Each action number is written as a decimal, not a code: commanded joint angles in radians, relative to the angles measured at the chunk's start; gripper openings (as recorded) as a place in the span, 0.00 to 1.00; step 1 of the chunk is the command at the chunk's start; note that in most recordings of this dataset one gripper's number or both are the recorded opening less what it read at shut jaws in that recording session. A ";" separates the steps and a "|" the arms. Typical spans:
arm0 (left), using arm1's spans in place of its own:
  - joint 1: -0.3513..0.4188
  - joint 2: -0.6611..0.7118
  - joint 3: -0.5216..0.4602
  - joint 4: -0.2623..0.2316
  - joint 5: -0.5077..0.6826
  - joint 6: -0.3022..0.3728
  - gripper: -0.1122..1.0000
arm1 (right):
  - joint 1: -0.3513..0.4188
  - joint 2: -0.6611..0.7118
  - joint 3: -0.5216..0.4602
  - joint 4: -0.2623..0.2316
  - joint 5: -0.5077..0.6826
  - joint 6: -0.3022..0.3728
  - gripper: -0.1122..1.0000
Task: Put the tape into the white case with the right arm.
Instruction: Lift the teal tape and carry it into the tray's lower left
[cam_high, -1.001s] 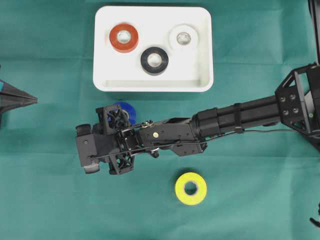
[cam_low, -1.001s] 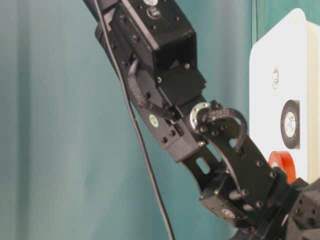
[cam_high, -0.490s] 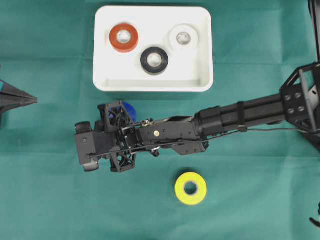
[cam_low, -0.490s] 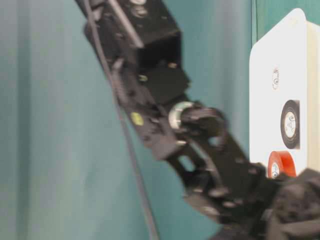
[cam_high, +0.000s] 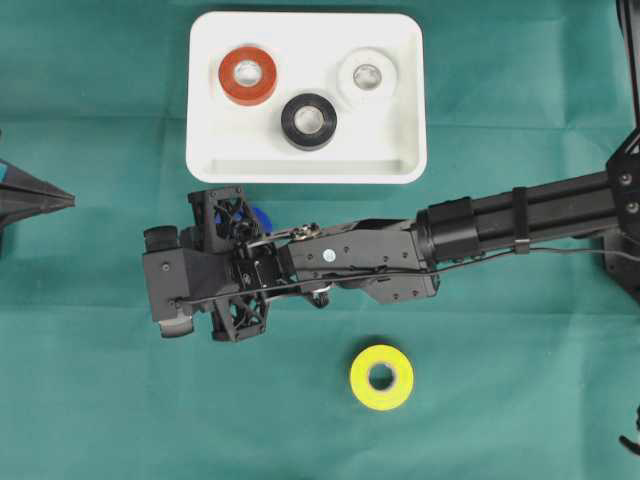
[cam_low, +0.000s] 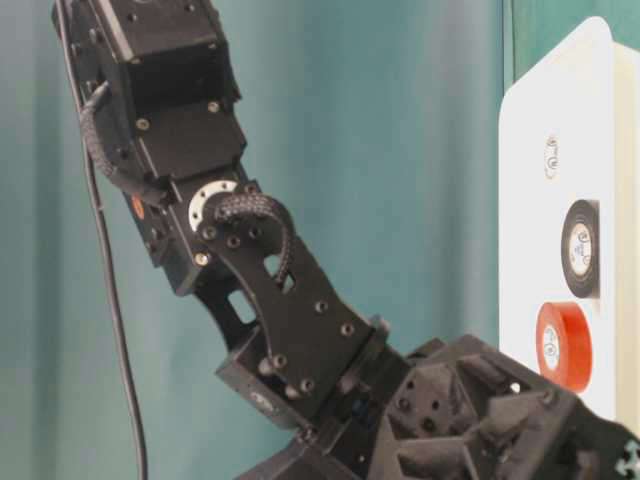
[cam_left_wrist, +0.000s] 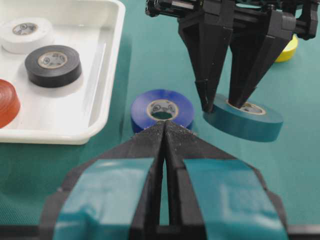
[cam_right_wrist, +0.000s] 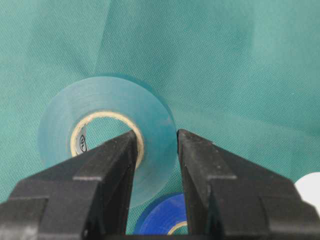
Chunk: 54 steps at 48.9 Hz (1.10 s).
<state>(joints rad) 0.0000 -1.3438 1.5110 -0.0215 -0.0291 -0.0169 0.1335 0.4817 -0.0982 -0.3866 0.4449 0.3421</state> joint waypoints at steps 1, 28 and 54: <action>0.002 0.006 -0.014 -0.002 -0.005 0.000 0.10 | 0.000 -0.046 -0.009 -0.003 -0.008 0.003 0.10; 0.003 0.006 -0.014 -0.002 -0.005 0.000 0.10 | -0.204 -0.063 -0.015 -0.017 -0.029 0.002 0.10; 0.003 0.006 -0.012 -0.002 -0.005 0.000 0.10 | -0.290 -0.095 0.028 -0.017 0.018 0.002 0.10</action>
<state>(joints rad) 0.0000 -1.3438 1.5110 -0.0215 -0.0307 -0.0169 -0.1473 0.4617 -0.0736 -0.4004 0.4495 0.3405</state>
